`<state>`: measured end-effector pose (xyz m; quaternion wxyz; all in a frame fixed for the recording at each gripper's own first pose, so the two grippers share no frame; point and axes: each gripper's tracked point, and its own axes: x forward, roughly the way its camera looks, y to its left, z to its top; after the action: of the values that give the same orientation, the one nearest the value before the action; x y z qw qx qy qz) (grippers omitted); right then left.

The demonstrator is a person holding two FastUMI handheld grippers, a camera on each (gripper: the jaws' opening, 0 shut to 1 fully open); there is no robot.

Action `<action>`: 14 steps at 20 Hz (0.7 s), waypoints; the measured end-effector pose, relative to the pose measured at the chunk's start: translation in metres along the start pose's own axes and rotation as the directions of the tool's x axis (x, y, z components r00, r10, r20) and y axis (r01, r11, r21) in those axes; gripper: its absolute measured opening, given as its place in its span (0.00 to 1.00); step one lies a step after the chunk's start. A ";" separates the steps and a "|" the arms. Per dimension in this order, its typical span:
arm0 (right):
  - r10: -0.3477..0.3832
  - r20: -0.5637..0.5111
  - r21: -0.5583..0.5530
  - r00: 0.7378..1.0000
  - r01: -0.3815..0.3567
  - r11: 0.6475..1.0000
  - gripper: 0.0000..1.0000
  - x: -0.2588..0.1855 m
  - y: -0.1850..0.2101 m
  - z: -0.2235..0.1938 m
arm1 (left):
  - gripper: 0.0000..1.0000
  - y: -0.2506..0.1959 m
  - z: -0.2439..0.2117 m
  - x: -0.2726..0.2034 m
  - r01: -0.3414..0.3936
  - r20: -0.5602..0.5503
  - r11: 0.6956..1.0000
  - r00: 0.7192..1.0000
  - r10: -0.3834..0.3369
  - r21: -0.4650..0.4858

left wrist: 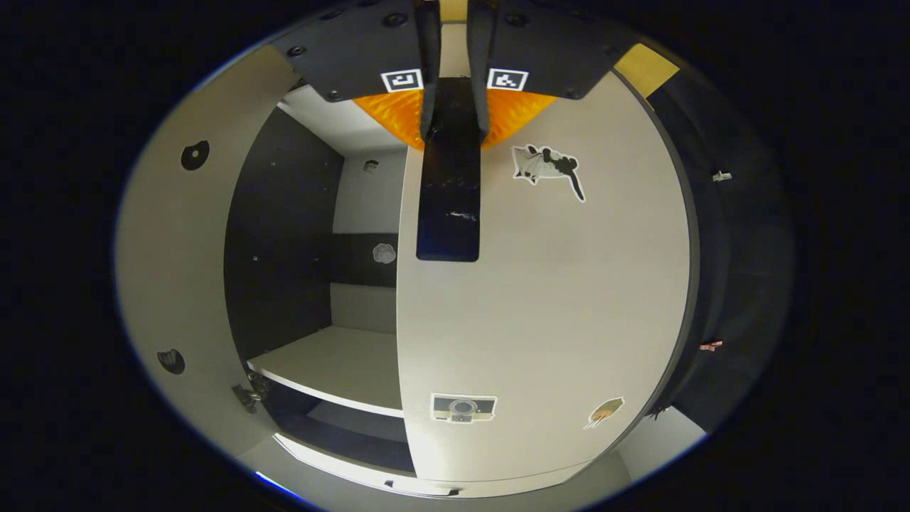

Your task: Open the right door of the double-door shoe cabinet with the right hand, and open the left door with the left hand.

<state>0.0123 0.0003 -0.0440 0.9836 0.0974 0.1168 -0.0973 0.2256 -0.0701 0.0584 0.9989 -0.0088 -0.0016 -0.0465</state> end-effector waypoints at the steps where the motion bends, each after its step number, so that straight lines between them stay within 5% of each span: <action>1: 0.009 -0.002 -0.006 1.000 -0.009 1.000 0.99 0.000 0.000 -0.002 | 0.13 0.000 -0.001 0.000 0.004 -0.007 1.000 1.000 -0.004 -0.012; 14: 0.151 0.025 -0.055 0.988 -0.149 0.987 0.98 -0.012 -0.008 0.009 | 0.08 0.007 -0.005 -0.031 -0.068 -0.038 0.997 0.997 0.067 -0.029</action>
<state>0.0012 -0.0069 -0.0343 0.9919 0.0783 0.0976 -0.0212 0.1955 -0.0608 0.0534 0.9995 -0.0229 0.0179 -0.0130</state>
